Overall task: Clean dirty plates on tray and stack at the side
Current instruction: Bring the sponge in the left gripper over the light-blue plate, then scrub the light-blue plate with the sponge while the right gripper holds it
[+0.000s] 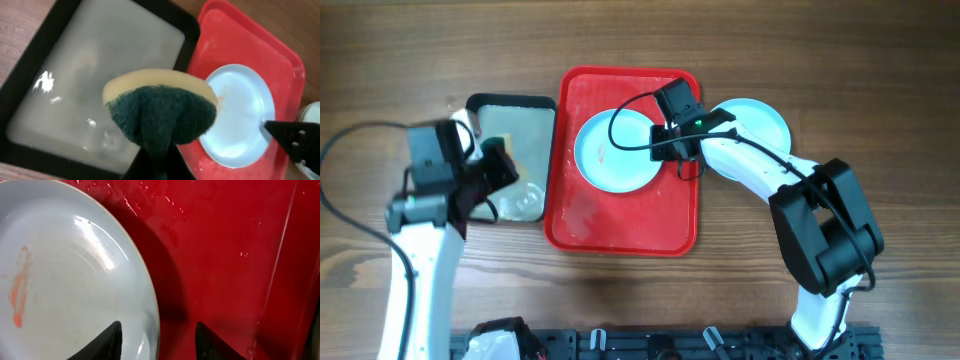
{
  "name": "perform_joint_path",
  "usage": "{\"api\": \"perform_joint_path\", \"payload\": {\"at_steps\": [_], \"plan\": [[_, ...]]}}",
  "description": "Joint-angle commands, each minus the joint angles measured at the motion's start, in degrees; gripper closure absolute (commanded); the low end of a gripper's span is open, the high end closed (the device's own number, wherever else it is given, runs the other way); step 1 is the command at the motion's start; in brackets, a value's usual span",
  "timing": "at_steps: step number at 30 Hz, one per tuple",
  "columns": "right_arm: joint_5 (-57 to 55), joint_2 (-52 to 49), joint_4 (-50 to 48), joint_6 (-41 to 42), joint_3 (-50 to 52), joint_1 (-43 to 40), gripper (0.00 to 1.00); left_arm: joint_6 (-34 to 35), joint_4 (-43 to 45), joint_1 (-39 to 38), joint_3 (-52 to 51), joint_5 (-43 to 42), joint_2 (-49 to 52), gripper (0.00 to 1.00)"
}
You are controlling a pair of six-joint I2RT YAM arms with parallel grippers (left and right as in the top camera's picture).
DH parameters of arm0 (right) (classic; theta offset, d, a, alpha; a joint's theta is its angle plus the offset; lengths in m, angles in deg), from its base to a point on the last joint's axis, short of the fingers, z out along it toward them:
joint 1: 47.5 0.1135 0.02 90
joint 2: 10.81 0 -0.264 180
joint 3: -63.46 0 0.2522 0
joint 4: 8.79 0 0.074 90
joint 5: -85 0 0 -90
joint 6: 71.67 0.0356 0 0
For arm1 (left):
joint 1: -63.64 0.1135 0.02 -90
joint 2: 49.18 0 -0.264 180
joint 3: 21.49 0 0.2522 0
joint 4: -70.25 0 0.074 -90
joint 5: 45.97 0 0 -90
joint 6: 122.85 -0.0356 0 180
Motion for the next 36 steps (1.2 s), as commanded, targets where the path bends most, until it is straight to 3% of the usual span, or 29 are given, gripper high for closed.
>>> {"api": "perform_joint_path", "payload": {"at_steps": [1,6,11,18,21,24,25,36], "plan": [[-0.2,1.9,-0.3,-1.0,0.0,-0.2,0.49,-4.0,-8.3,-3.2,16.2,-1.2,9.6,0.96],[-0.1,1.9,-0.2,-1.0,0.0,-0.2,0.46,-6.2,-13.7,-10.3,26.8,-1.6,22.4,0.96],[-0.1,1.9,0.0,-1.0,0.0,-0.2,0.44,-6.2,-10.4,-17.0,26.8,-1.6,29.8,0.96],[-0.1,1.9,-0.1,-1.0,0.0,-0.2,0.44,-6.1,-8.7,-19.8,26.8,-1.6,37.7,0.96],[-0.2,1.9,-0.2,-1.0,0.0,-0.2,0.53,-6.1,-8.2,-19.8,26.8,-1.6,39.2,0.96],[-0.2,1.9,-0.2,-1.0,0.0,-0.2,0.8,-6.1,-6.9,-19.8,26.8,-1.6,39.8,0.96],[-0.1,1.9,-0.2,-1.0,0.0,-0.2,0.84,-6.1,-6.6,-19.8,26.8,-1.6,39.9,0.96],[-0.1,1.9,-0.1,-1.0,0.0,-0.2,0.87,-6.1,-5.5,-19.8,24.5,-1.6,40.0,0.96]]}}
